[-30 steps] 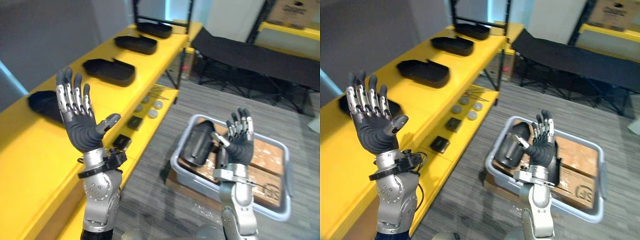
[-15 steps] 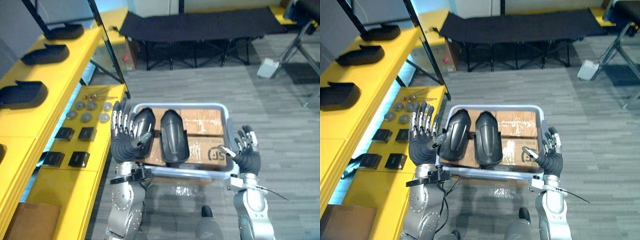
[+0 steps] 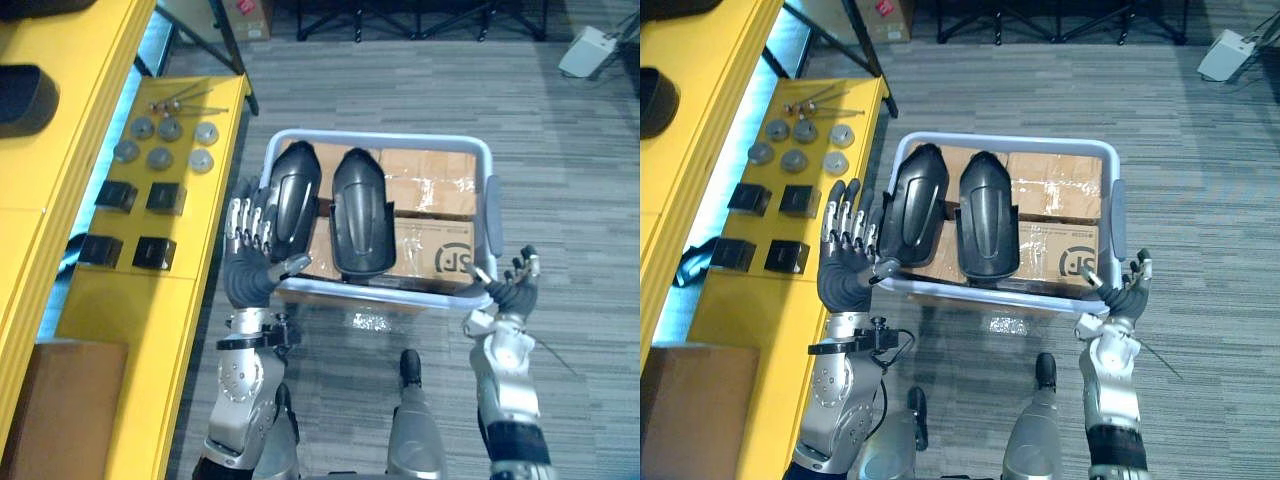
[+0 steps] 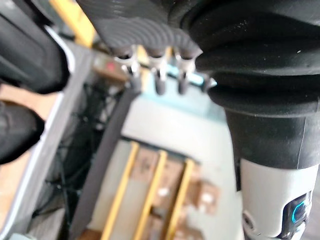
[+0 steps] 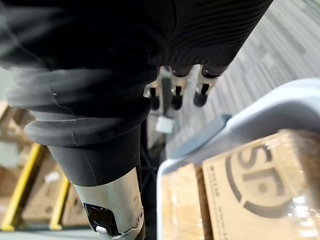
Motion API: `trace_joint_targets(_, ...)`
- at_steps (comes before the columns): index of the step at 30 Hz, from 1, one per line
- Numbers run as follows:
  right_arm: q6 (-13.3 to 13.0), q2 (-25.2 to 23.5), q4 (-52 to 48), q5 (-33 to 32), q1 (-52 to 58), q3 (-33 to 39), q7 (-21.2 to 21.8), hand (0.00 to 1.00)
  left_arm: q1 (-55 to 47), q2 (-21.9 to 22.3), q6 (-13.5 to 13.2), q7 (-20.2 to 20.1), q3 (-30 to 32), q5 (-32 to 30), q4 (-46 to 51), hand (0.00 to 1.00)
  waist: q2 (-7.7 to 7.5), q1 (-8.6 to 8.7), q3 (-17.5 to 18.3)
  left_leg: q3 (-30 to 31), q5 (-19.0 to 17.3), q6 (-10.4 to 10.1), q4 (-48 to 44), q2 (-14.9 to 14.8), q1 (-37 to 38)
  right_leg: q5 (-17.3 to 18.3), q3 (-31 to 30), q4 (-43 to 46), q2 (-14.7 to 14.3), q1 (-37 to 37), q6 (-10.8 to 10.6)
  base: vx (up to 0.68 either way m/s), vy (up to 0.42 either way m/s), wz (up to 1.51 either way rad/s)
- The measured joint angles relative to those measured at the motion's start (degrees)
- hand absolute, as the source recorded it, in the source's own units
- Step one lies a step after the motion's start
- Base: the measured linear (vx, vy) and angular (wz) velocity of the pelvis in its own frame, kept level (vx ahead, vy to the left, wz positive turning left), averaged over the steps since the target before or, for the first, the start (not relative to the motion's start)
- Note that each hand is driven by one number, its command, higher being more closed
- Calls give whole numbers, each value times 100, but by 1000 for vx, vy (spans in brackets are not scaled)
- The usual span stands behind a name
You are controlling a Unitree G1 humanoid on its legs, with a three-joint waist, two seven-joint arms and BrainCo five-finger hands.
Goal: Walk over and take plastic housings, then place them on the shelf
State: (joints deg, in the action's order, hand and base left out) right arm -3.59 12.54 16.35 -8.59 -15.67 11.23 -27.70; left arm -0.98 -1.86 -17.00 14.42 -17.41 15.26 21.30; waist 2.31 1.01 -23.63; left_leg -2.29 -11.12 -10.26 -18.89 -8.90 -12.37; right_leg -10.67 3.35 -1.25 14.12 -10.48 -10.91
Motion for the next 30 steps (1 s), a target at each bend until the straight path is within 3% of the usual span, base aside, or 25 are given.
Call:
trace_joint_targets(7,118,756,1524,6,-1284,-30,90,0,265,-6,2,-163,-291,18,-422,0,32,-261,-124,258,3,-2,-208,16,-388,-43,227,49,-5,-150,2,-5,13,15)
trace_joint_targets(14,238,1624,2550,37,-2451,-306,416,0,419,19,3,-162,-424,206,-818,0,249,-445,-404,514,-9,22,-528,75,-788,-42,460,318,37,-389,1,-35,25,11)
trace_joint_targets(18,323,1805,2862,34,-2829,-442,494,0,430,89,1,-162,-452,243,-1034,0,382,-523,-502,623,-79,58,-762,106,-1021,-35,608,451,66,-500,2,-85,39,7)
trace_joint_targets(22,373,1854,3145,34,-2951,-610,533,0,422,149,3,-157,-673,240,-1204,0,384,-697,-503,671,-107,65,-979,112,-1217,-29,645,594,77,-642,9,-63,33,4)
trace_joint_targets(26,150,1863,3135,34,-3089,-692,550,0,394,243,0,-107,-674,241,-1342,0,386,-703,-503,792,-106,66,-1106,131,-1381,-15,772,661,88,-705,24,-50,19,7)
trace_joint_targets(30,104,1890,3120,61,-3212,-709,631,0,384,240,-2,-102,-759,242,-1444,0,454,-804,-533,799,-101,63,-1159,140,-1434,-6,766,753,104,-787,30,-26,17,1)
